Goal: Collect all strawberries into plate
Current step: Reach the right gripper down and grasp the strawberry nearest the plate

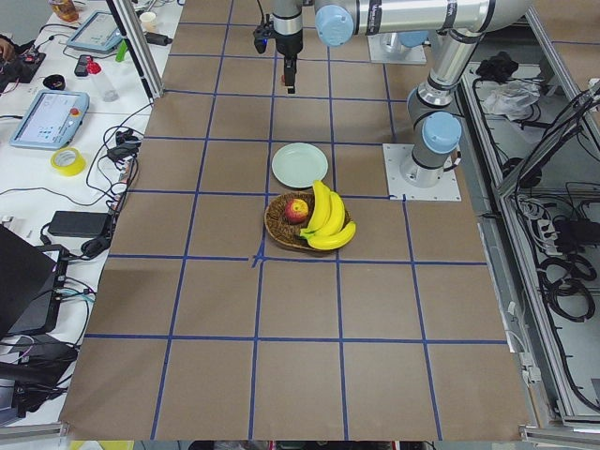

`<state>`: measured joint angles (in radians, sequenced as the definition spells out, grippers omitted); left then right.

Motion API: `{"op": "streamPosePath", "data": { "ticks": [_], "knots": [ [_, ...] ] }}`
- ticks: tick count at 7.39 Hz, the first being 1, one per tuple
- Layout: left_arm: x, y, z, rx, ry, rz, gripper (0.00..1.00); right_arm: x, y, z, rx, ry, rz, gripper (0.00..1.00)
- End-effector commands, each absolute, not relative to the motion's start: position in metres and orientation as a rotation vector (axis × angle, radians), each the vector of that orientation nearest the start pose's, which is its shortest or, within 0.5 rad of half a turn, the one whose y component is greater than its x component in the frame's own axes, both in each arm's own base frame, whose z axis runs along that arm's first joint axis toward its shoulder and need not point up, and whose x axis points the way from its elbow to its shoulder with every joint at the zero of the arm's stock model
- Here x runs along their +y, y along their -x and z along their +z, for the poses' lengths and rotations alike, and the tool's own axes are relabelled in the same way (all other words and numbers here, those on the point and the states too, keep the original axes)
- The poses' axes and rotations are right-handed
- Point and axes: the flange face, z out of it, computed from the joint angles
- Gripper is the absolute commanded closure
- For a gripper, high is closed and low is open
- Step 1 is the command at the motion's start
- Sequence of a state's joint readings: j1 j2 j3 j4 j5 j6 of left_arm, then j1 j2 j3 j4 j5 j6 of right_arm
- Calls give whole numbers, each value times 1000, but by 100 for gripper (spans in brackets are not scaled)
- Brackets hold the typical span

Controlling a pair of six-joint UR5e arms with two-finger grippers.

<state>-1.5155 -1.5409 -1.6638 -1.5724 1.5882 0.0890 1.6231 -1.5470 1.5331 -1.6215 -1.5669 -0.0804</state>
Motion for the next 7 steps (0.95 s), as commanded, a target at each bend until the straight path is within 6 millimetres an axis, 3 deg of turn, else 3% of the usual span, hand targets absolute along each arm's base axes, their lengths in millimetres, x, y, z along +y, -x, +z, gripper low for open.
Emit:
{"op": "streamPosePath", "data": {
  "ticks": [1,2,3,4,5,6,7],
  "knots": [
    [-478,105,456,3127,-54,105,0,-509,-166,476,3125,188,-36,0],
    [-479,105,456,3127,-54,100,0,-540,-180,437,3059,59,-33,0],
    [-478,105,456,3126,-54,105,0,-558,-213,388,3007,-31,16,0],
    [-479,105,456,3127,-54,100,0,-547,-258,350,3023,12,14,0],
    [-480,105,456,3127,-51,95,0,-534,-267,307,3056,-79,37,0],
    [-479,105,455,3126,-54,107,0,-525,-264,274,3063,-164,25,0],
    [-478,105,456,3124,-54,105,0,-524,-264,249,3034,-401,2,0]
  ]
}}
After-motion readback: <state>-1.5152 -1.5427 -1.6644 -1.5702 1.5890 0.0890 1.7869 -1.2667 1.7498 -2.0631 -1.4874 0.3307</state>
